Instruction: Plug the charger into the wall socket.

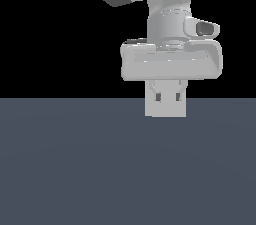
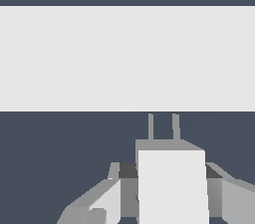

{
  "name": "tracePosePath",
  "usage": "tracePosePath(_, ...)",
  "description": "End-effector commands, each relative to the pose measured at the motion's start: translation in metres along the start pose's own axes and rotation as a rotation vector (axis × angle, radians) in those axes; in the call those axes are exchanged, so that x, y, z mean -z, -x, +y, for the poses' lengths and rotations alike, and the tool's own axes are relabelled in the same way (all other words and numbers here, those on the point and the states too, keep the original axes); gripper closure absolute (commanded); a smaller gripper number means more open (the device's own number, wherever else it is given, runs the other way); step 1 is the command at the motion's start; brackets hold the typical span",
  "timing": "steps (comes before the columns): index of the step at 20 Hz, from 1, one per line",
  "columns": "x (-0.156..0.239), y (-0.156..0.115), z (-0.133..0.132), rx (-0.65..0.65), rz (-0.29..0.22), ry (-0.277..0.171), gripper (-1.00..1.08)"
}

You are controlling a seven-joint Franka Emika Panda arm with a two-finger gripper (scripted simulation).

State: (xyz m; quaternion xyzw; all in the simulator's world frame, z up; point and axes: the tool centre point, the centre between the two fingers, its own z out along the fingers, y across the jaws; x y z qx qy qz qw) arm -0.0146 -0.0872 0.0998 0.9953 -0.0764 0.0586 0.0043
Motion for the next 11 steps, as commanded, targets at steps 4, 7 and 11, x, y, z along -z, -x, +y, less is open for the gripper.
tracePosePath(4,-0.001,-0.015,0.000,0.000,0.000,0.000,1.08)
tracePosePath(7,-0.002,-0.018,0.000,0.000,0.000,0.000,1.08)
tracePosePath(11,-0.002,-0.018,0.000,0.000,0.000,0.000,1.08)
